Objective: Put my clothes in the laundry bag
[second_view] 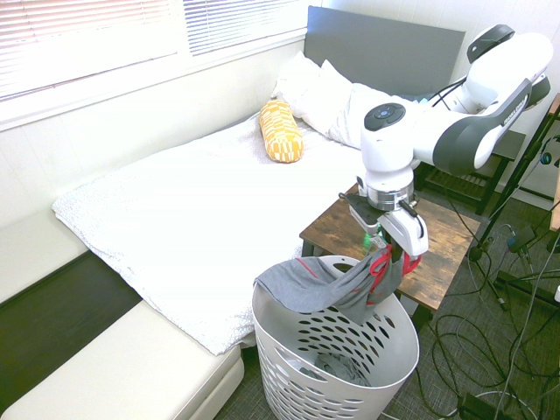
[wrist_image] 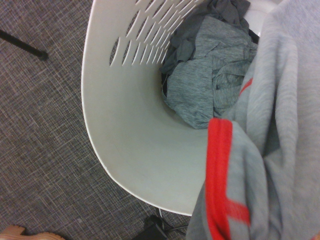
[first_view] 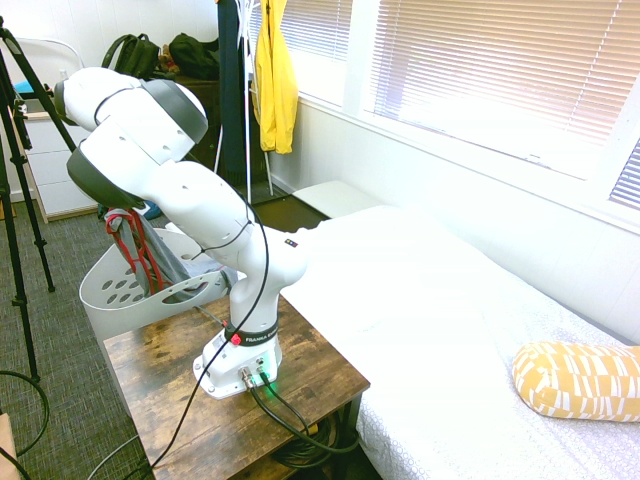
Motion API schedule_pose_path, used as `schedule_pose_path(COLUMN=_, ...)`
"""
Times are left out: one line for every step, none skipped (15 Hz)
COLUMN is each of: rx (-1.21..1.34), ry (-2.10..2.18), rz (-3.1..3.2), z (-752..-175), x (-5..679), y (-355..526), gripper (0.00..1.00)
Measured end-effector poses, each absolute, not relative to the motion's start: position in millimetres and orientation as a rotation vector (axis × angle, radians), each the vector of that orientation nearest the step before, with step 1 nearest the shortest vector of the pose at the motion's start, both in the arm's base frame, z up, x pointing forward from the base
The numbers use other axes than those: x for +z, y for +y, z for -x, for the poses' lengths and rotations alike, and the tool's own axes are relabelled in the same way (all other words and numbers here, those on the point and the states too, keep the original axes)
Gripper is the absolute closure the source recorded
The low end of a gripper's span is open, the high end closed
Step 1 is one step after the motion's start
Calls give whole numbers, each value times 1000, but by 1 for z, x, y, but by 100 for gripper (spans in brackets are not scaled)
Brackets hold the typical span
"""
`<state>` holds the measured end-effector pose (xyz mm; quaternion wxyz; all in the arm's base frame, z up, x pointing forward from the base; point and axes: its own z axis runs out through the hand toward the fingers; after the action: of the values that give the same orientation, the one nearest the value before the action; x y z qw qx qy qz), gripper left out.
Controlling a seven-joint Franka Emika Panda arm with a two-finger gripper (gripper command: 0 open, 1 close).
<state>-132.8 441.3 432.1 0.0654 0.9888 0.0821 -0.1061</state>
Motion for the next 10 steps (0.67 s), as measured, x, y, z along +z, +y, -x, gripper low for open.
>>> schedule_pose_path(rx=-321, ry=247, rz=-2983, z=133, x=432, y=441, gripper=0)
schedule_pose_path(rx=-321, ry=247, rz=-2983, z=132, x=431, y=441, gripper=0)
schedule_pose_path(rx=-321, ry=245, rz=-2986, z=131, x=431, y=441, gripper=0)
schedule_pose_path(rx=-323, ry=238, rz=-2990, z=129, x=432, y=441, gripper=0)
schedule_pose_path(rx=-328, ry=229, rz=-2997, z=124, x=435, y=440, gripper=0)
schedule_pose_path(rx=-334, ry=218, rz=-3003, z=119, x=437, y=439, gripper=0)
schedule_pose_path(rx=-335, ry=205, rz=-3009, z=112, x=439, y=438, gripper=0)
schedule_pose_path(rx=-324, ry=187, rz=-3017, z=103, x=442, y=436, gripper=0)
schedule_pose_path(rx=-303, ry=162, rz=-3026, z=90, x=447, y=433, gripper=0)
schedule_pose_path(rx=-276, ry=132, rz=-3036, z=72, x=451, y=428, gripper=0)
